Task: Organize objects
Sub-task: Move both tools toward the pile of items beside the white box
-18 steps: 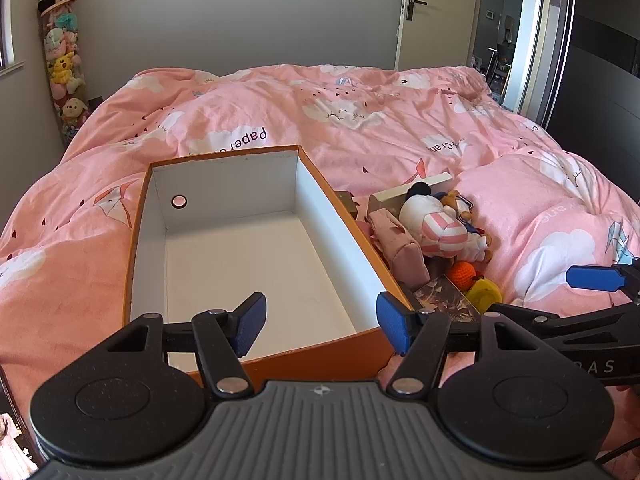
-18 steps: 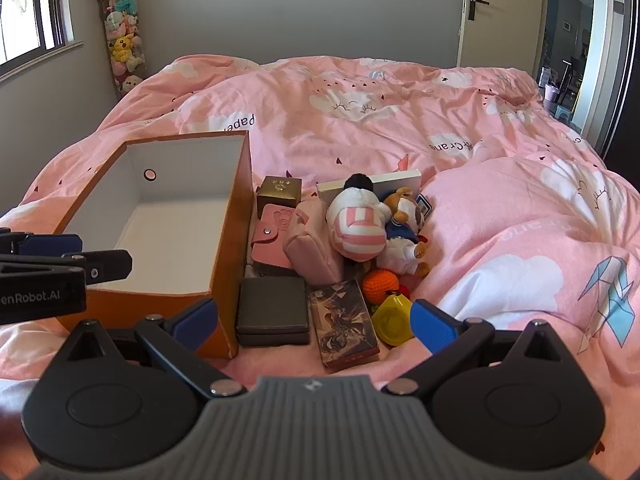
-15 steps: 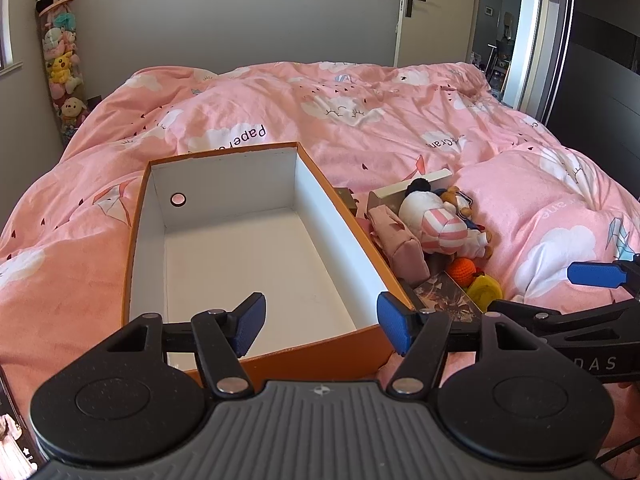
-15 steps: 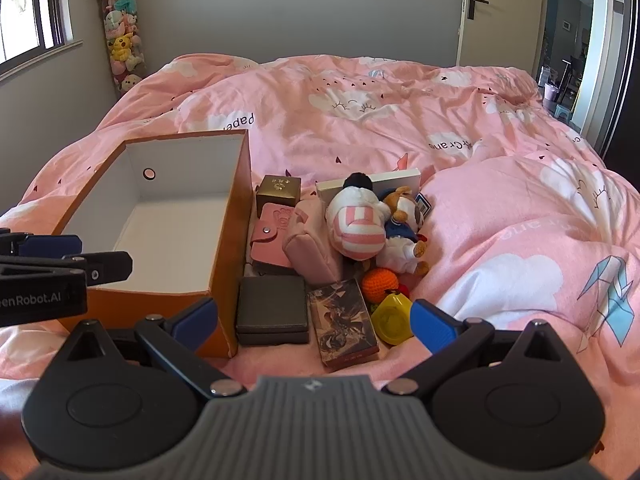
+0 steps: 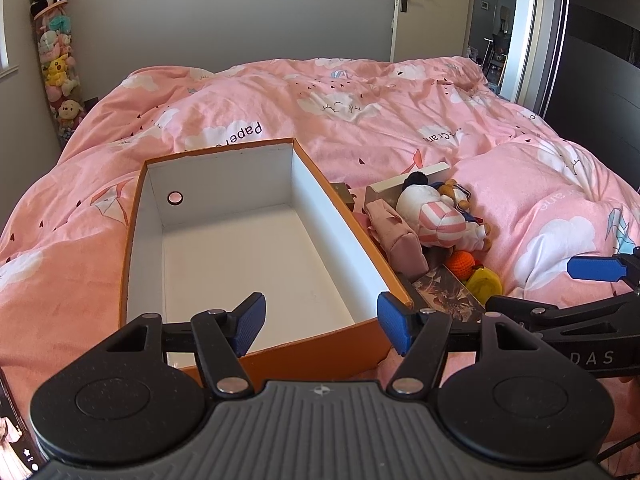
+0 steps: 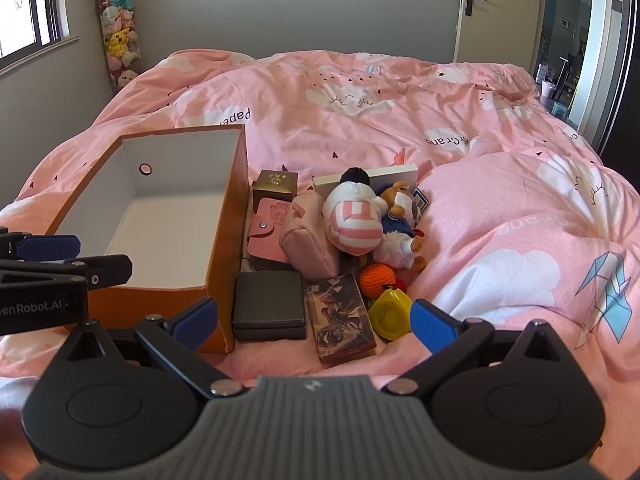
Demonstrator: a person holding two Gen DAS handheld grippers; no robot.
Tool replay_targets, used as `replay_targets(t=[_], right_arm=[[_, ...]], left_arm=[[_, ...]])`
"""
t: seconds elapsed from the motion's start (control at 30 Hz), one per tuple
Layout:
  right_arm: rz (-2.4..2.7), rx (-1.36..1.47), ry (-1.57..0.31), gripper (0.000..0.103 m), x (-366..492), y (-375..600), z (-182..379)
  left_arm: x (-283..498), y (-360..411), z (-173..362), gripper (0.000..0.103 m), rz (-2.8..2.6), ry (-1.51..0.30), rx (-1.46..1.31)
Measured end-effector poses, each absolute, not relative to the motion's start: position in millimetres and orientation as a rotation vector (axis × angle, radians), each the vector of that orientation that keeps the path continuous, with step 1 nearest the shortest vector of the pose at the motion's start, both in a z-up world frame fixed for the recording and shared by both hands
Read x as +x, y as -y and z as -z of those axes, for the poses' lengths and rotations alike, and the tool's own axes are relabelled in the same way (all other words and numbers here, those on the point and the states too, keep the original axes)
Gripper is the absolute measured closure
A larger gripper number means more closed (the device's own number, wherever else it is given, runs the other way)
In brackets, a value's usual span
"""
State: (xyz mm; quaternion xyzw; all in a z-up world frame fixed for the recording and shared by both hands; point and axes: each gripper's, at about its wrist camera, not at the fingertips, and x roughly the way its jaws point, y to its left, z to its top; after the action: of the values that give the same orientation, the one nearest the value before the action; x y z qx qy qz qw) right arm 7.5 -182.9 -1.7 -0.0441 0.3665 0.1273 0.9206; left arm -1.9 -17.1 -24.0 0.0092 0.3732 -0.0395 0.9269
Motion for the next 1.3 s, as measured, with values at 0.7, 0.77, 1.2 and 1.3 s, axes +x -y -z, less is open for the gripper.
replay_targets(t=[0.7,0.77,1.2,1.3], right_arm=[[-0.261,-0.076,-0.77,0.001,6.1,183.9,4.7],[-0.261,-0.07,-0.773,0.001,6.1,184.9,5.0],[-0.248,0.006,-0.833,0.02,26.1,203.9,12.4],[-0.26,0.012,-0.843,0.03,37.3,207.0,13.1]], left_arm=[[-7.7,21.6,26.8,0.028,0.095,-0.764,0.037],[-7.0,22.6,26.5,0.028,0.1,-0.765,0.039],[16.8,34.9,23.6,0.052,0.249,-0.782,0.037],[32.5,40.0,22.0,0.06,0.289,-0.808,0.019]])
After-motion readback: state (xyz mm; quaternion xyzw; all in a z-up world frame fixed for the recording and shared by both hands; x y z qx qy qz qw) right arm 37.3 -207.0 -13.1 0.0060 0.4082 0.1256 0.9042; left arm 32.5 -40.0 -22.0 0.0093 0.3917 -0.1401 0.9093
